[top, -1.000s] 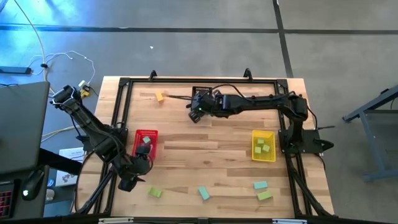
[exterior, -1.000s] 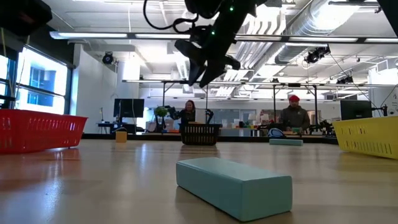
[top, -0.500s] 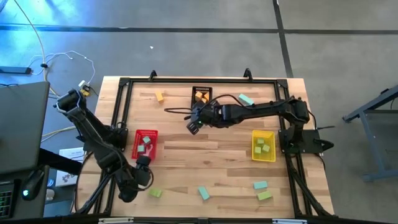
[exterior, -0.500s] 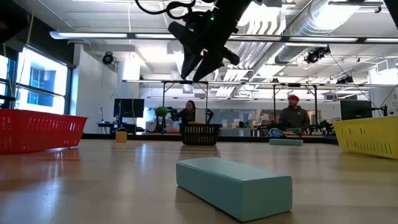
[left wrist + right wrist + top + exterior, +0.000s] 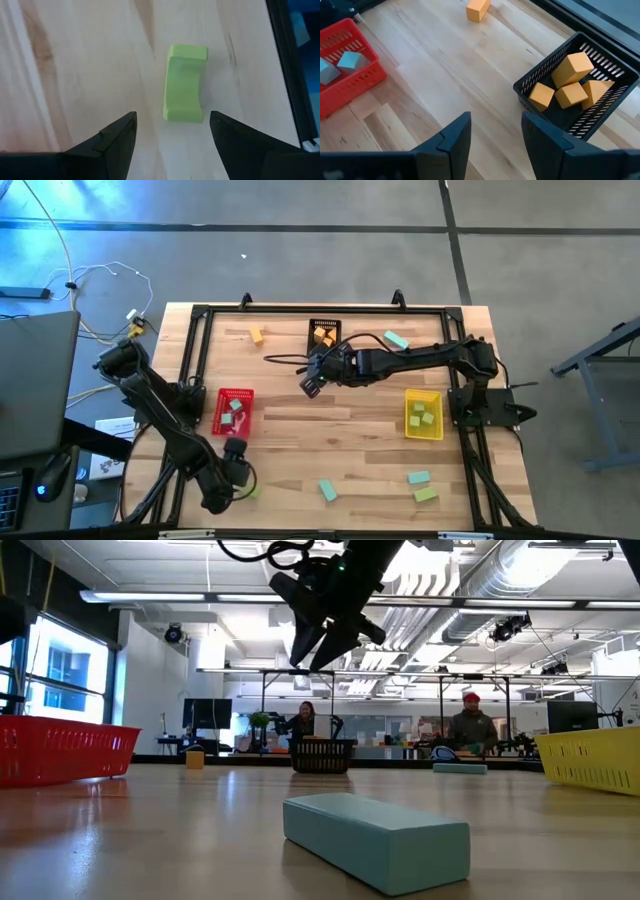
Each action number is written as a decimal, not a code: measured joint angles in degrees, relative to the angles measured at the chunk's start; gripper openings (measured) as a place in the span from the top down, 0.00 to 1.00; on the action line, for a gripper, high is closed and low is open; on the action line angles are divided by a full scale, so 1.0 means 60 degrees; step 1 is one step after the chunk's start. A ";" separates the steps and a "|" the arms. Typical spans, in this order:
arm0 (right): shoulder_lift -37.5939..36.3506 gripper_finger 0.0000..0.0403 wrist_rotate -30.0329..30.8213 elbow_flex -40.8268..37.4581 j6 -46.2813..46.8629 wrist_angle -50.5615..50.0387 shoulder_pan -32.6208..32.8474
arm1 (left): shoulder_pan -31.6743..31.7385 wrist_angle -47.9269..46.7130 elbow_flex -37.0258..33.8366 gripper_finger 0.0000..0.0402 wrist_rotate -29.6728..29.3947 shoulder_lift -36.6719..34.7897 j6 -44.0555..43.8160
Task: Sort & place blocks by color
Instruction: Put the green block into the yellow bin
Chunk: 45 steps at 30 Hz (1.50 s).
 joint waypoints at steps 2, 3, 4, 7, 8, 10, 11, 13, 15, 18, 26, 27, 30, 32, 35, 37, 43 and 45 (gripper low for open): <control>0.0000 0.61 -0.0003 0.0000 0.0000 -0.0052 0.0000 | 0.0003 0.0110 0.0000 0.41 0.0184 0.0205 0.0003; 0.0000 0.61 -0.0003 0.0000 0.0000 -0.0060 0.0000 | 0.0003 0.0182 -0.0004 0.41 0.0248 0.0289 0.0055; 0.0000 0.61 -0.0003 0.0000 0.0000 -0.0060 0.0000 | 0.0003 0.0299 -0.0004 0.41 0.0322 0.0367 0.0117; 0.0000 0.61 -0.0003 0.0000 0.0000 -0.0060 0.0000 | 0.0003 0.0495 -0.0004 0.41 0.0377 0.0537 0.0148; 0.0000 0.61 0.0001 0.0000 0.0002 -0.0060 0.0000 | 0.0003 0.0498 -0.0004 0.41 0.0362 0.0580 0.0146; 0.0000 0.61 0.0001 0.0000 0.0000 -0.0056 0.0000 | 0.0017 0.0556 -0.0004 0.41 0.0349 0.0714 0.0153; 0.0000 0.61 0.0001 0.0000 0.0000 -0.0060 0.0000 | 0.0021 0.0518 -0.0004 0.41 0.0342 0.0765 0.0170; 0.0000 0.61 -0.0006 0.0000 0.0000 -0.0056 0.0000 | 0.0031 0.0584 -0.0004 0.41 0.0317 0.0877 0.0177; 0.0000 0.61 -0.0088 0.0000 0.0003 -0.0060 -0.0001 | 0.0058 0.0627 -0.0004 0.41 0.0320 0.1092 0.0178; 0.0000 0.61 -0.0207 0.0000 0.0001 -0.0057 0.0017 | 0.0107 0.0769 -0.0007 0.41 0.0349 0.1381 0.0178; 0.0000 0.61 -0.0638 0.0000 -0.0079 -0.0060 0.0319 | 0.0116 0.0780 0.0004 0.49 0.0134 0.1553 0.0283; 0.0000 0.61 -0.0799 0.0000 -0.0076 -0.0060 0.0399 | 0.0116 0.0771 0.0000 0.52 0.0118 0.1552 0.0322; 0.0000 0.61 -0.1250 0.0000 -0.0080 -0.0060 0.0681 | 0.0119 0.0748 0.0000 0.61 0.0055 0.1552 0.0517; 0.0000 0.61 -0.1456 0.0000 -0.0085 -0.0058 0.0913 | 0.0190 0.0784 0.0000 0.68 0.0056 0.1548 0.0624; 0.0000 0.61 -0.1700 0.0000 -0.0088 -0.0056 0.1286 | 0.0353 0.0807 0.0000 0.78 0.0076 0.1548 0.0903; 0.0000 0.61 -0.1722 0.0000 -0.0102 -0.0056 0.1537 | 0.0460 0.0830 0.0000 0.84 0.0077 0.1548 0.1086; 0.0000 0.61 -0.1715 0.0000 -0.0092 -0.0056 0.2147 | 0.0816 0.0826 0.0000 0.97 0.0175 0.1541 0.1195; 0.0000 0.61 -0.1708 0.0000 -0.0006 -0.0056 0.2291 | 0.0924 0.0819 0.0000 0.99 0.0204 0.1541 0.1195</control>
